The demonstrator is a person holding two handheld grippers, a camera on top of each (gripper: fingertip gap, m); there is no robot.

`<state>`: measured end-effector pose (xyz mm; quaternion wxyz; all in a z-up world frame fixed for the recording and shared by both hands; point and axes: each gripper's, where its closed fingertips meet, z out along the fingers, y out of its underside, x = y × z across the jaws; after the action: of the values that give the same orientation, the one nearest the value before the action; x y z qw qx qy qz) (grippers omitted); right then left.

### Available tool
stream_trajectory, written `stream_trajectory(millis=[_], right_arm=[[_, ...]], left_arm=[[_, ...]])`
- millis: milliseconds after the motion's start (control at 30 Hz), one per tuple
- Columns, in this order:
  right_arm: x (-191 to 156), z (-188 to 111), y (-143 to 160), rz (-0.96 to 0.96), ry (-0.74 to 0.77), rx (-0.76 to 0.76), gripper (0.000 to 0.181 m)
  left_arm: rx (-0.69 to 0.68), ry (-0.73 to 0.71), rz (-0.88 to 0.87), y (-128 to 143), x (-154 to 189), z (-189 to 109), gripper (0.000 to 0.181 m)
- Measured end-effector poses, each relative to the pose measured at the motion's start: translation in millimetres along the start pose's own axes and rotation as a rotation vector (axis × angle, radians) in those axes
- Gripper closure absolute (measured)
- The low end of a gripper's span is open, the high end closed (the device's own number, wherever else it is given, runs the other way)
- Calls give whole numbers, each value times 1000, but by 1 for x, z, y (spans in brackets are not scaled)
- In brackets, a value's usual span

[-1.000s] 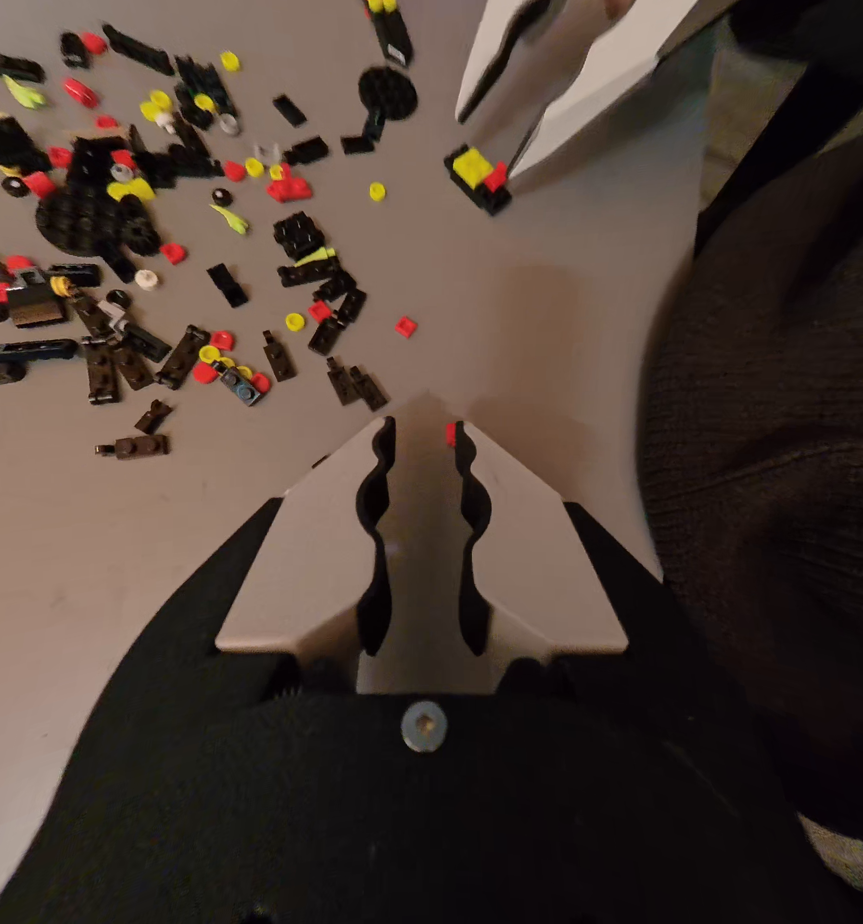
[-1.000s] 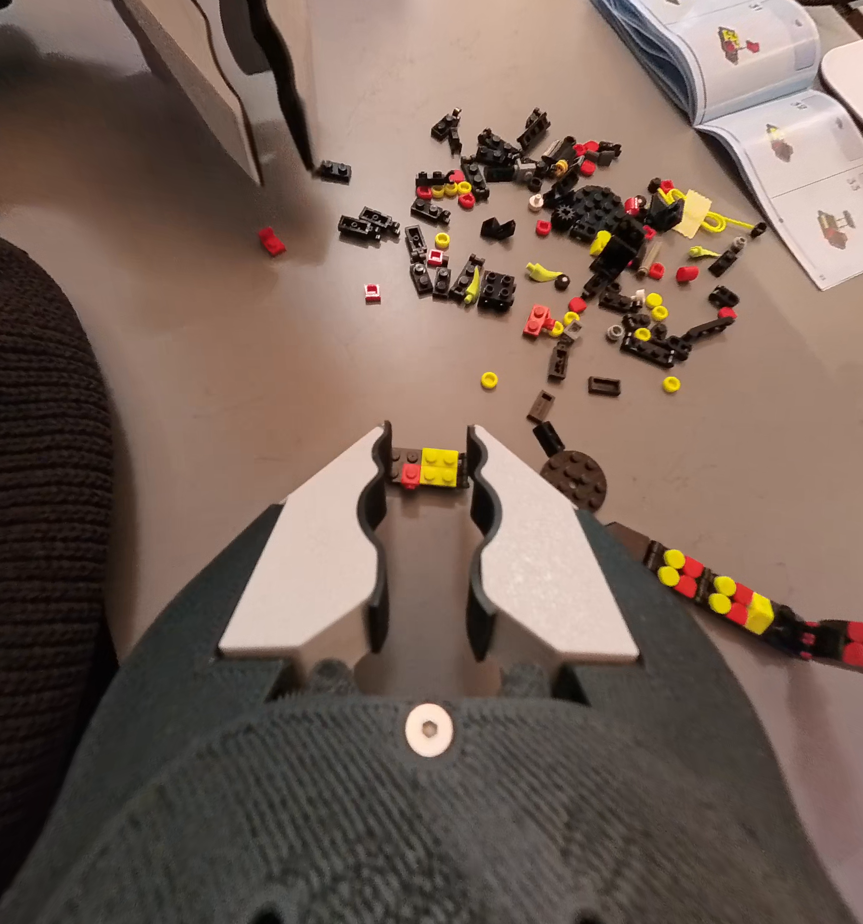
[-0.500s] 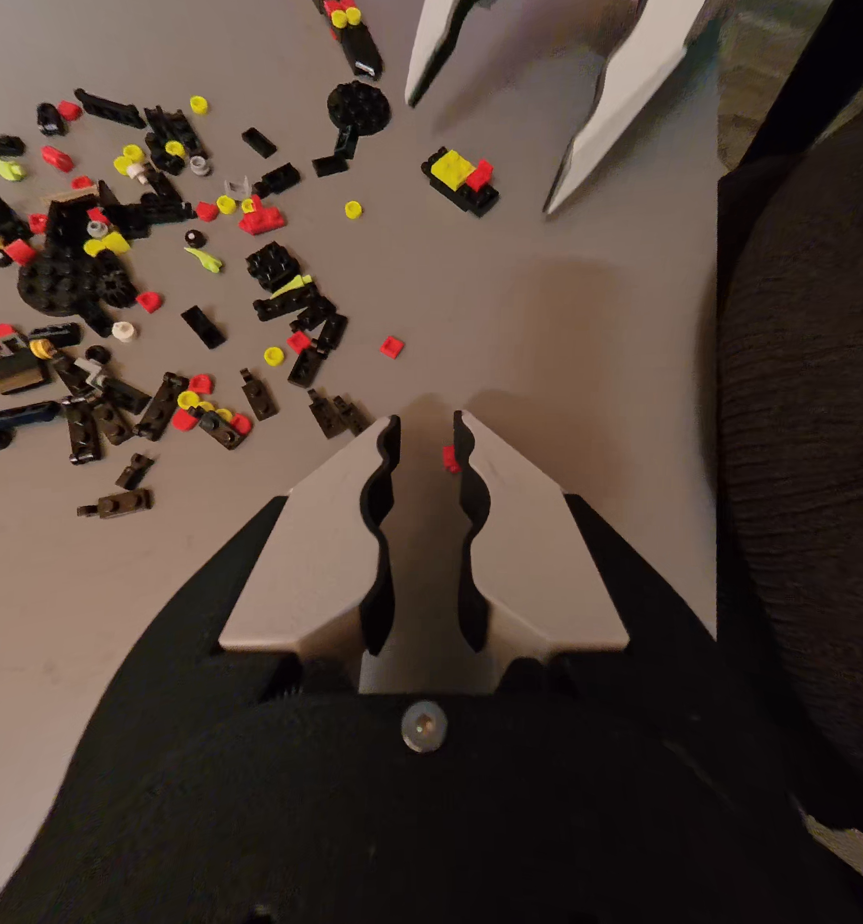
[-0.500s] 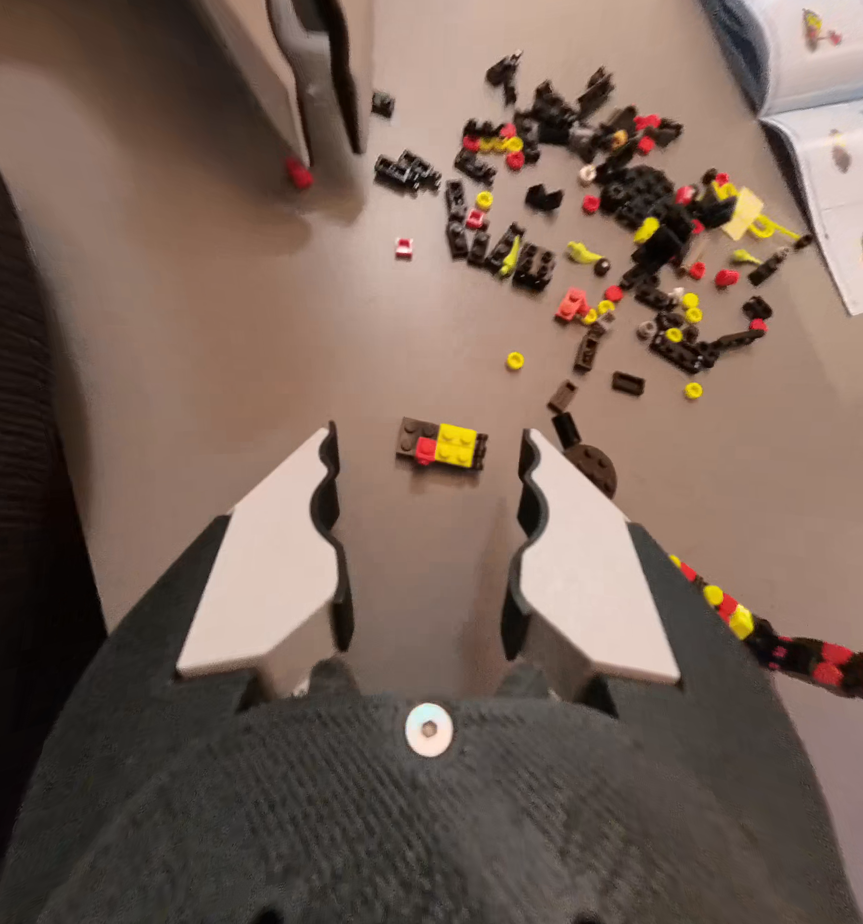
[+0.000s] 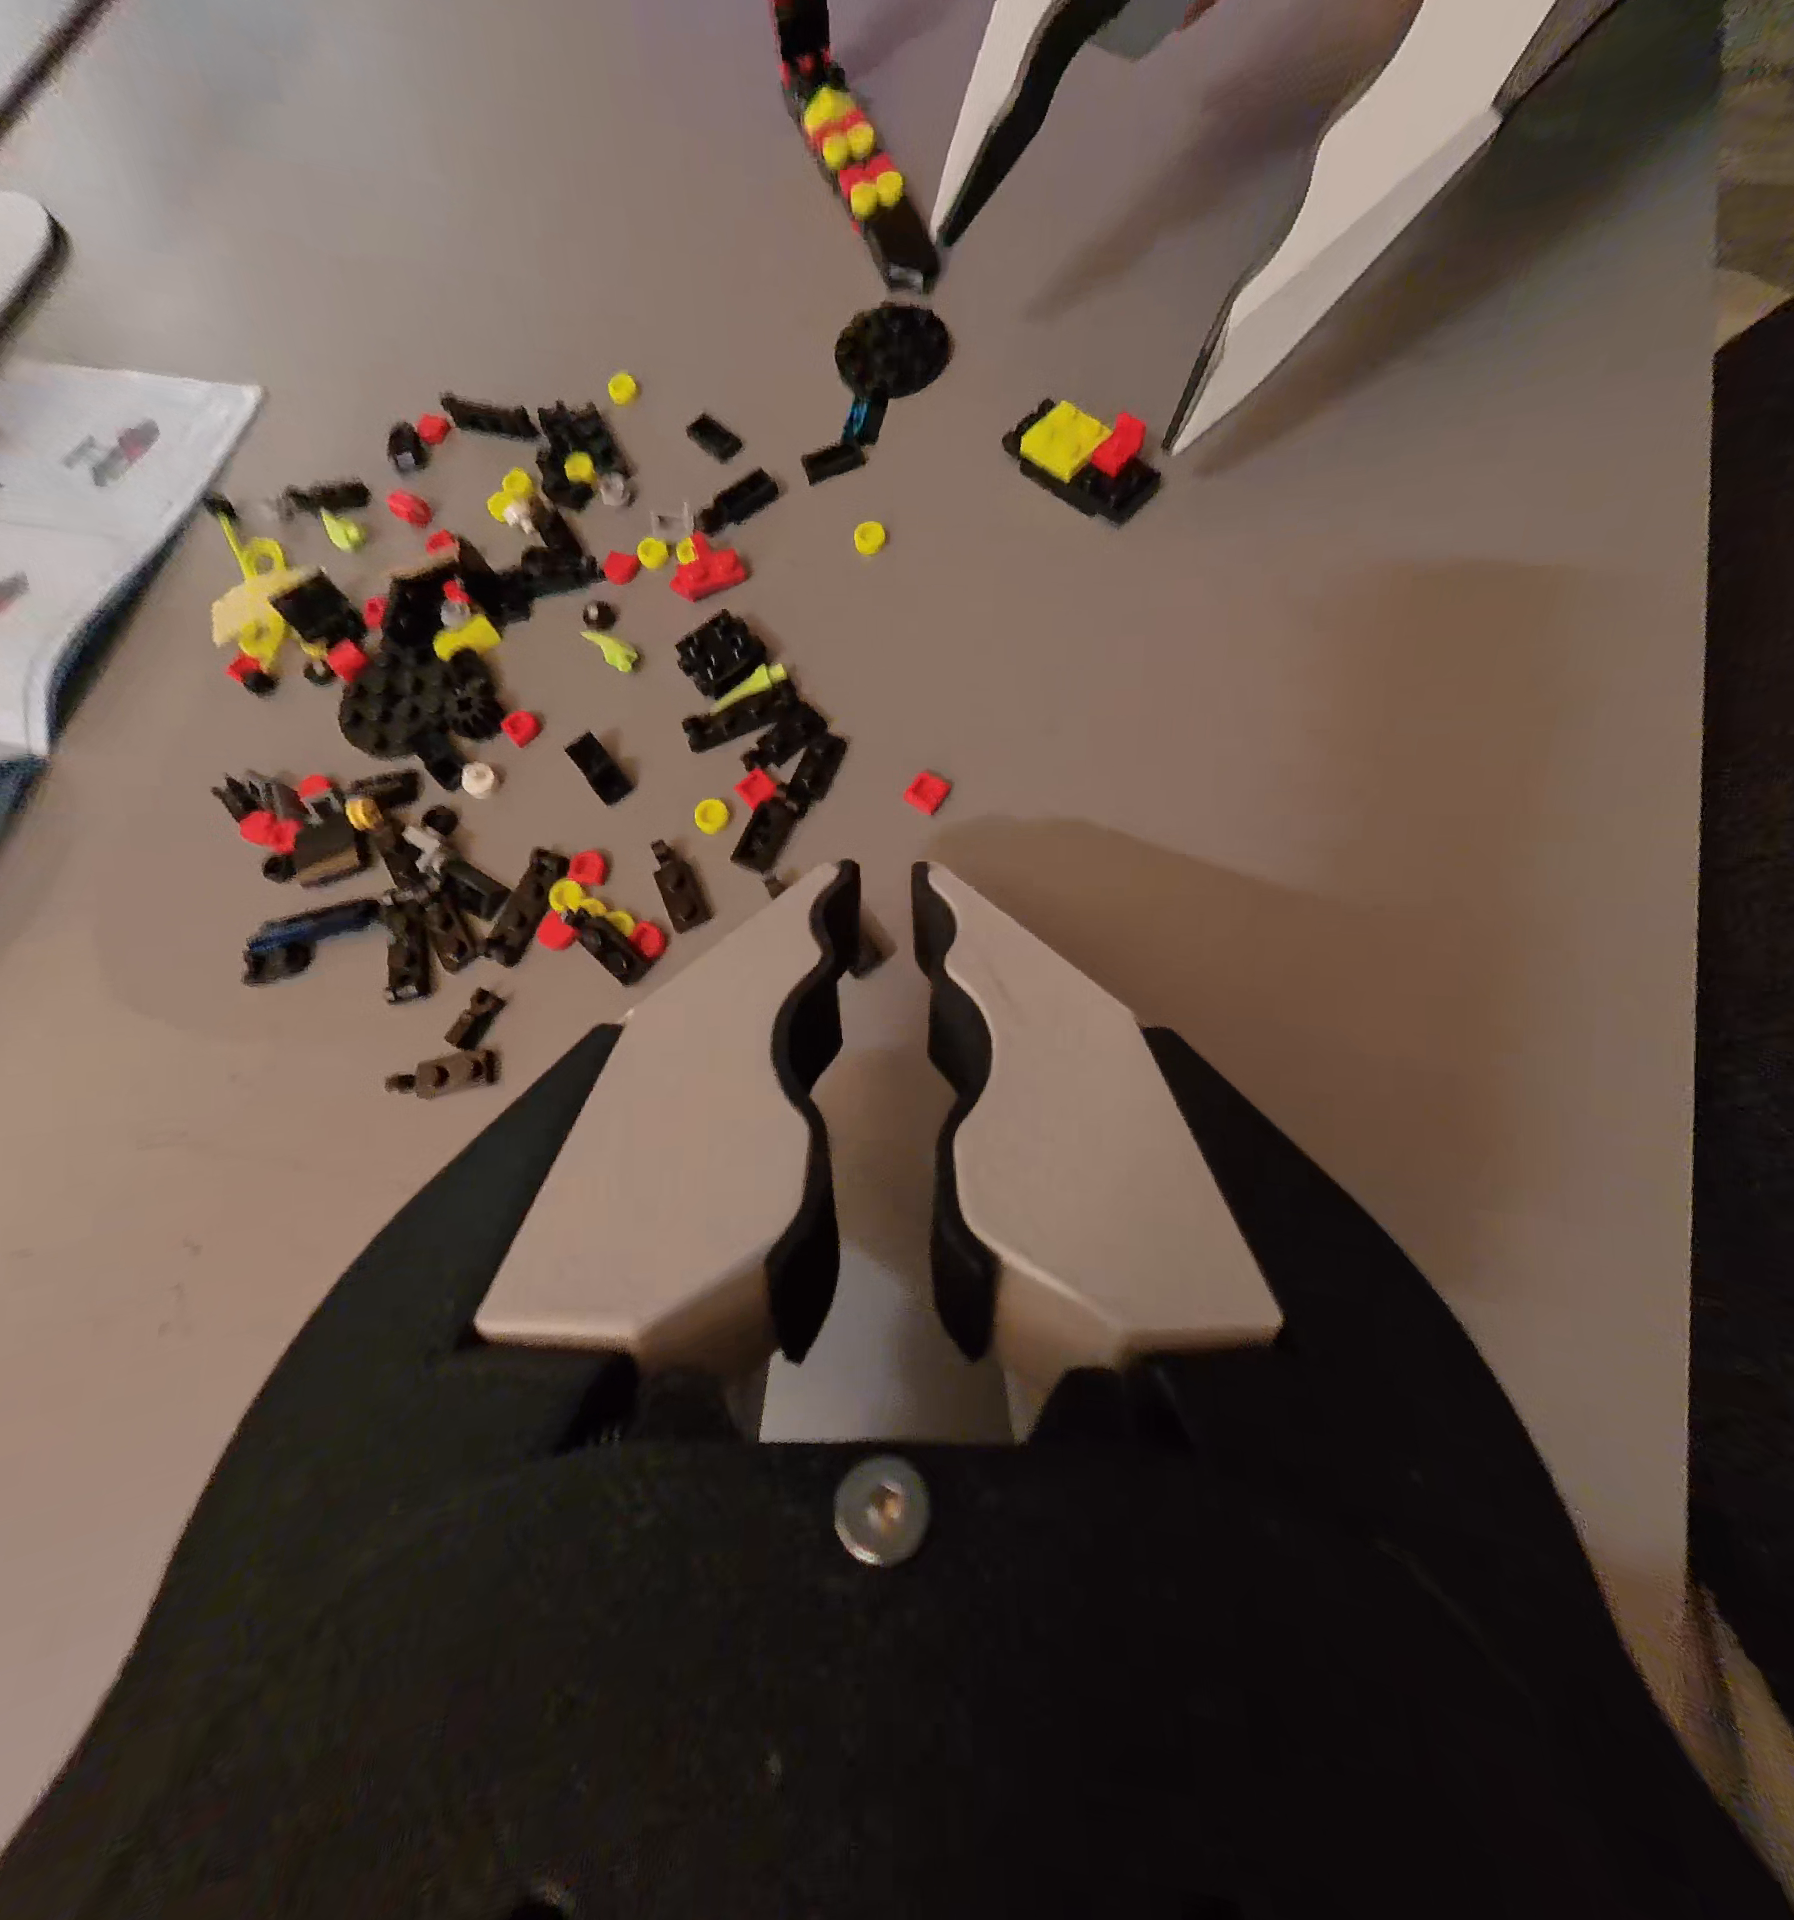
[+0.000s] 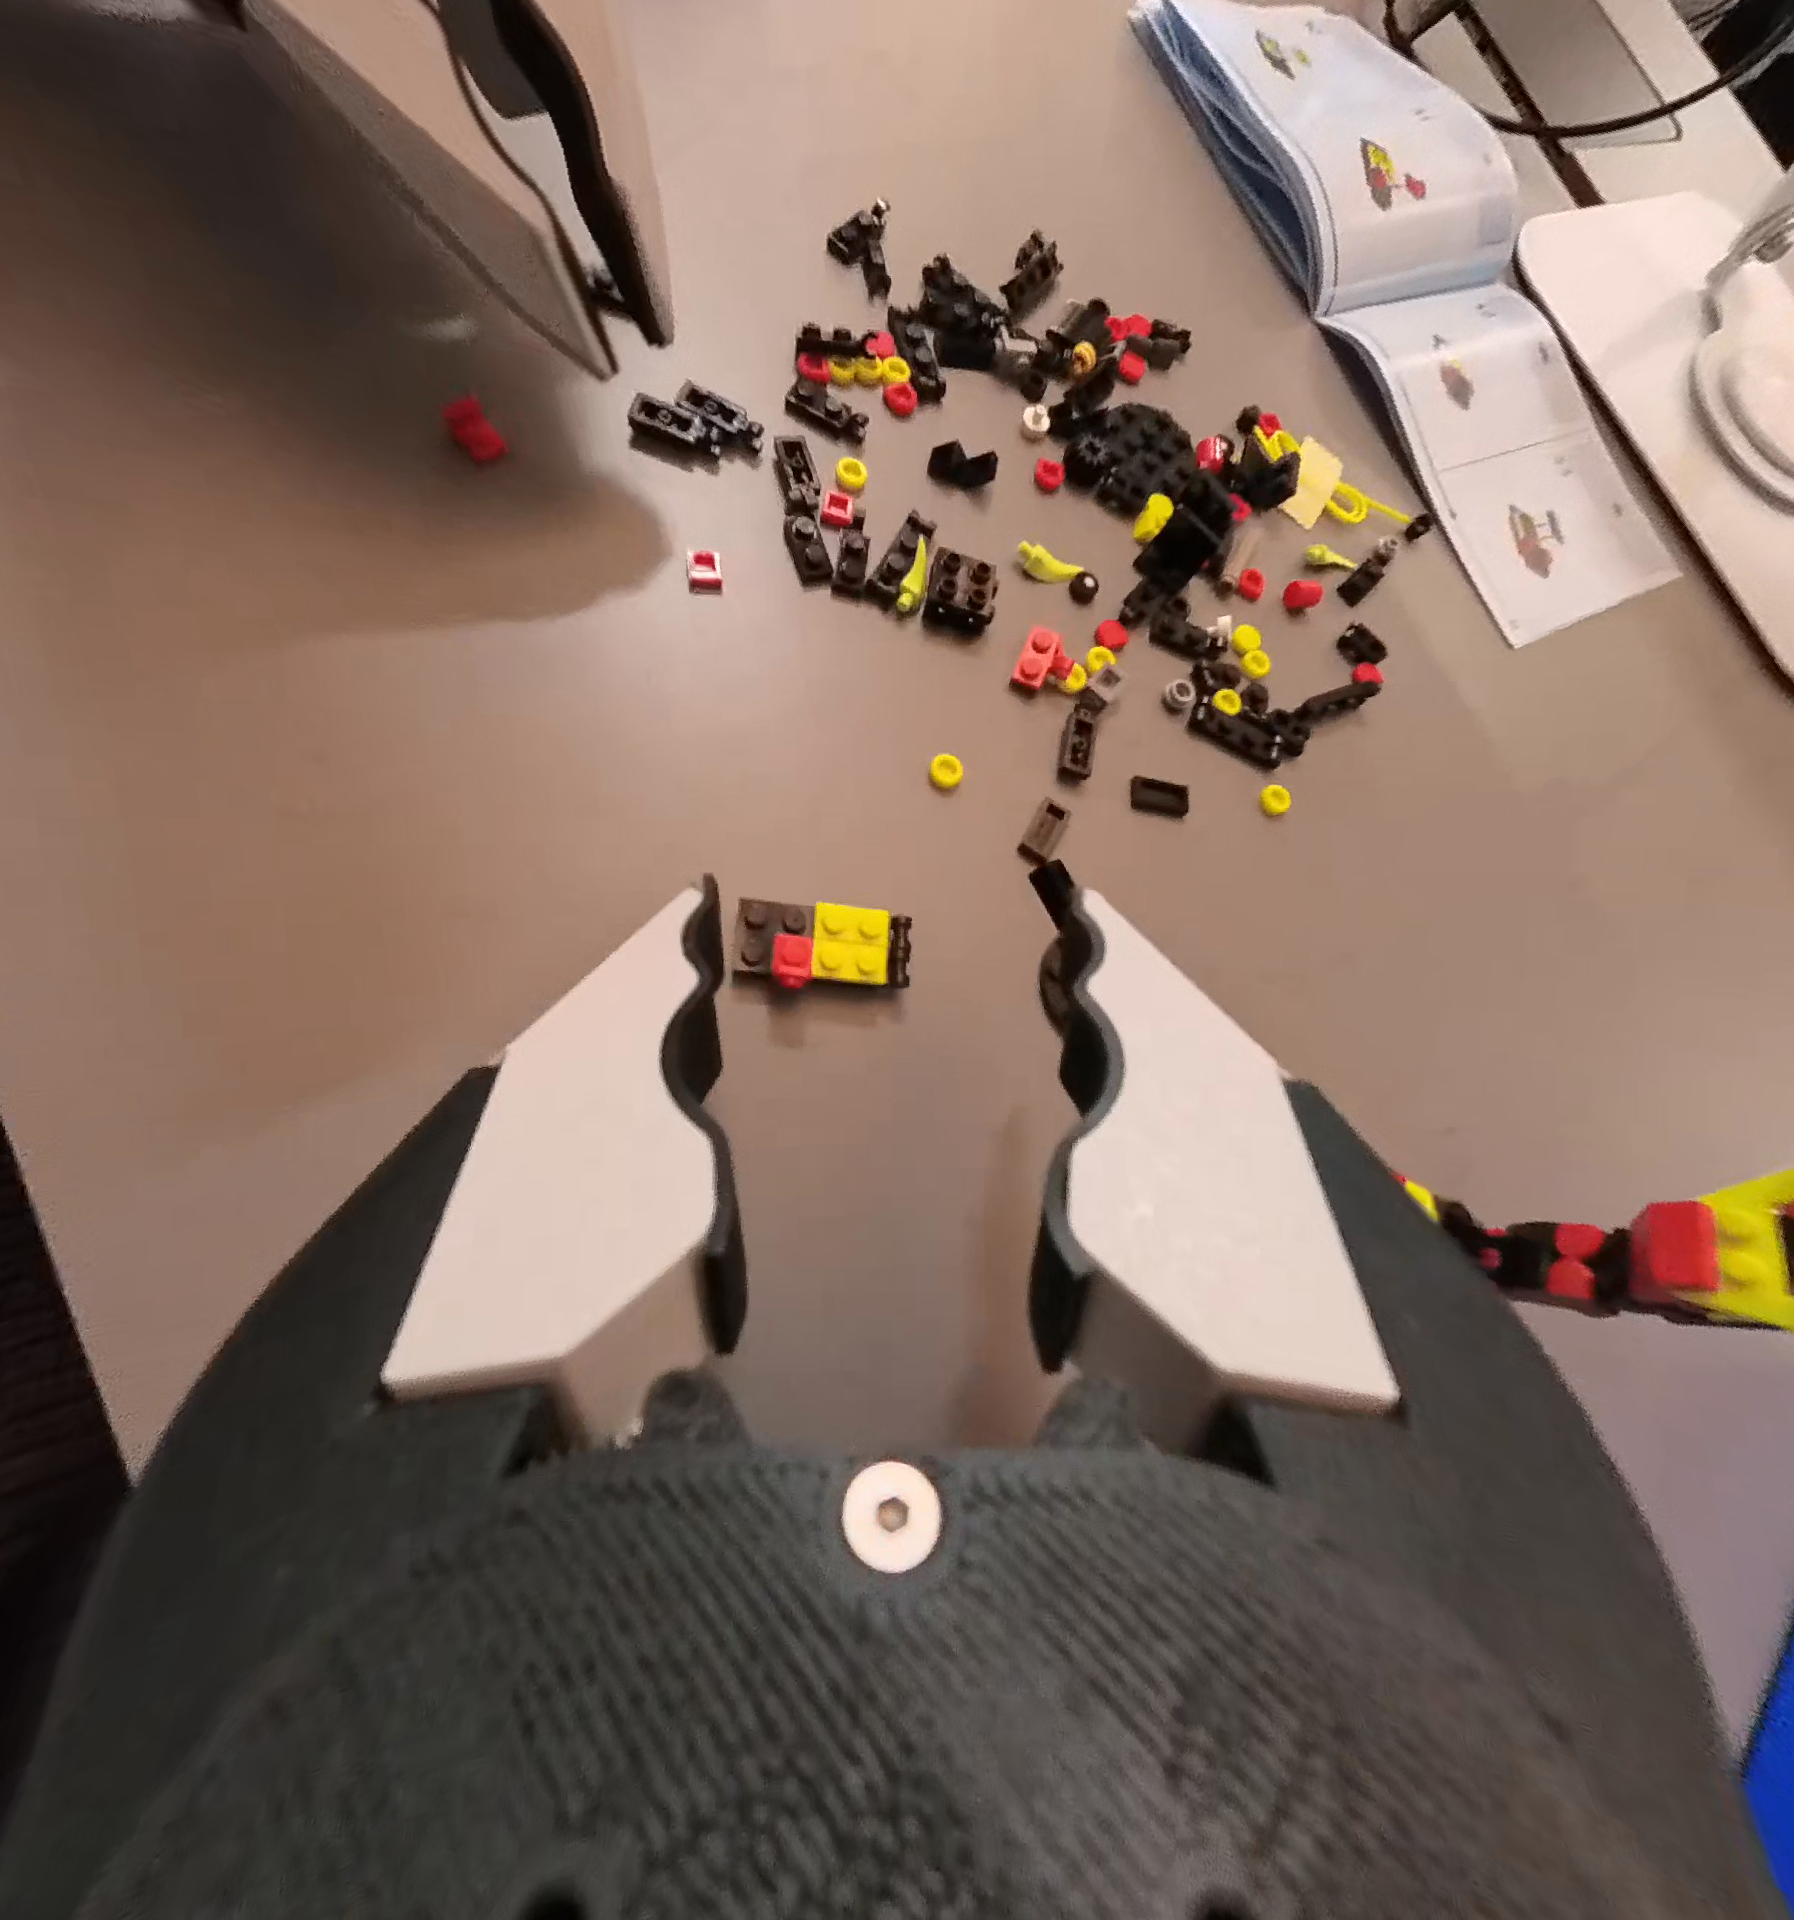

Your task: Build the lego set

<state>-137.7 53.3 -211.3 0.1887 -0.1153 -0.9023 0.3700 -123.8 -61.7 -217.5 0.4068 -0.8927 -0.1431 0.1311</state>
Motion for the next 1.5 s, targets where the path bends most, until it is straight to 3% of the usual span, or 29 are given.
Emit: stream_trajectory(millis=[133,300,433,567,700,867,967,1100,1200,1300,1400,1500], right_arm=[[-14,-3,-12,7,-45,41,114],[-16,-6,-18,-134,43,22,104],[0,-2,-13,-257,133,31,120],[2,1,-10,-196,46,73,121],[-4,8,-20,-45,-68,124,123],[-11,27,-21,-55,-90,53,130],[-8,27,-12,-41,-71,0,131],[2,13,-20,48,-49,60,132],[7,6,-24,119,-37,96,132],[1,0,-23,195,-53,104,131],[-2,-6,-24,209,-32,117,131],[-1,-6,-23,232,-24,113,130]], left_arm=[[148,-49,96,-29,5,-13,181],[137,-40,132,-30,11,-11,181],[149,-32,125,-31,13,-8,181],[256,-36,133,-52,20,-20,181],[219,-40,123,-42,16,-15,181],[229,-18,3,-44,10,-11,181],[350,36,-121,-71,18,-24,180],[448,55,-241,-94,28,-38,178],[412,25,-258,-94,34,-38,172],[321,-36,-246,-76,39,-34,168],[154,-98,-196,-42,41,-24,163],[-106,-204,-146,-1,32,-13,157]])
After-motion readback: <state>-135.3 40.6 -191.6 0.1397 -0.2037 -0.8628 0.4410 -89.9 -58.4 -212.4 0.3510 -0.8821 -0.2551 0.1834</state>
